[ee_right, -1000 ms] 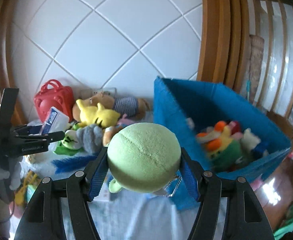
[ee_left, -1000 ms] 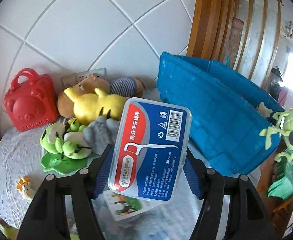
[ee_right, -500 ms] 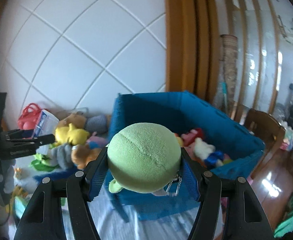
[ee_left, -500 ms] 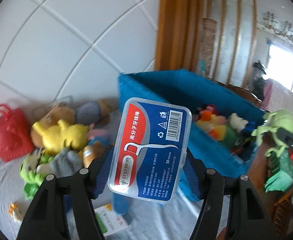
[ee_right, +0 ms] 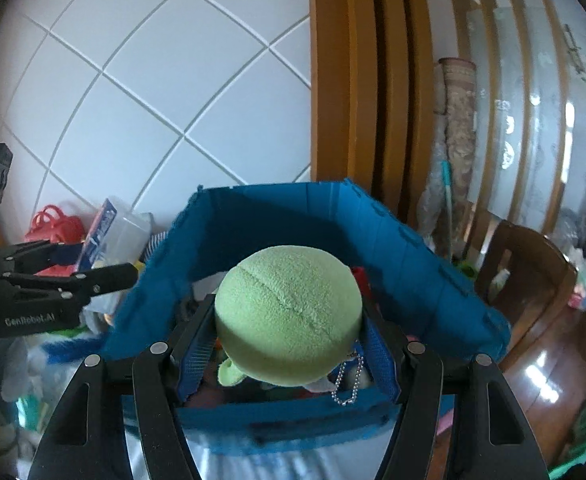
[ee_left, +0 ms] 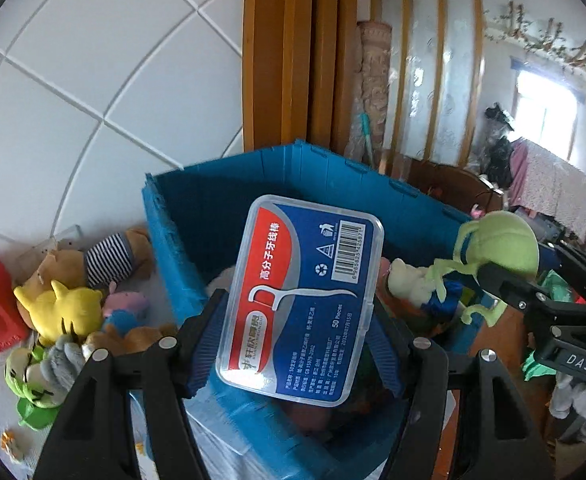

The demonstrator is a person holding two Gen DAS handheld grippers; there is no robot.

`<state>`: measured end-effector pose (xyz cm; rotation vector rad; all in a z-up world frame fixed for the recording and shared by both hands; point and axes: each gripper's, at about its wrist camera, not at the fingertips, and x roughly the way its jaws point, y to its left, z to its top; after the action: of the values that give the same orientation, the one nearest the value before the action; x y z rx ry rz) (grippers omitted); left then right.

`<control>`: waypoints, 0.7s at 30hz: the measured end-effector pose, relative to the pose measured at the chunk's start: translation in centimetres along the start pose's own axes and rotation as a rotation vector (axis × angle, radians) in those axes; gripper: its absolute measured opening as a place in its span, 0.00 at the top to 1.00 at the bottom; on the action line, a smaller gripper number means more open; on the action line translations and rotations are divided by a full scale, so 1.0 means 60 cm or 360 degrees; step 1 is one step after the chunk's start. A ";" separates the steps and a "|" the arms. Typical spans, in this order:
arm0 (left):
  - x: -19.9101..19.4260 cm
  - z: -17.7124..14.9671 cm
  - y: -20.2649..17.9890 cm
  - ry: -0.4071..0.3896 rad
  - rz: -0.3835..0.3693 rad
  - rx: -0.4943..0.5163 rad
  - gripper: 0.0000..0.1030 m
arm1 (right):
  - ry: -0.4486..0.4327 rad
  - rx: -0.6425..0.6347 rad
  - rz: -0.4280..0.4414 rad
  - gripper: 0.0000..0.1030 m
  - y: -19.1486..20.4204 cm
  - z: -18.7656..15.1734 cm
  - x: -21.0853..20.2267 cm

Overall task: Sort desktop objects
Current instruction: 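Carry the floss box with left tool while right tool carries the green ball over the crate, then open both tools to drop the floss box and green ball into the crate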

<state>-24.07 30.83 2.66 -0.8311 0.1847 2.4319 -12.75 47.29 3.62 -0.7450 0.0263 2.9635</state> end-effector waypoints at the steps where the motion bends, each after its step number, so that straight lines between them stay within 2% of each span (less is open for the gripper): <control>1: 0.012 0.004 -0.012 0.0026 0.0013 -0.0001 0.37 | 0.0028 -0.0014 0.0015 0.35 -0.013 0.002 0.014; 6: 0.075 0.009 -0.052 0.0207 0.0104 -0.0009 0.37 | 0.0194 -0.0112 0.0097 0.34 -0.056 0.001 0.089; 10: 0.107 0.003 -0.070 0.0292 0.0151 -0.0014 0.37 | 0.0301 -0.0181 0.0151 0.34 -0.071 -0.011 0.134; 21: 0.144 -0.014 -0.064 0.0399 0.0270 -0.0056 0.36 | 0.0360 -0.0288 0.0317 0.34 -0.071 -0.019 0.174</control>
<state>-27.16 37.80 -3.00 -1.1791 0.3185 2.4858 -21.01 52.29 -2.29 -1.1630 -0.1641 3.0788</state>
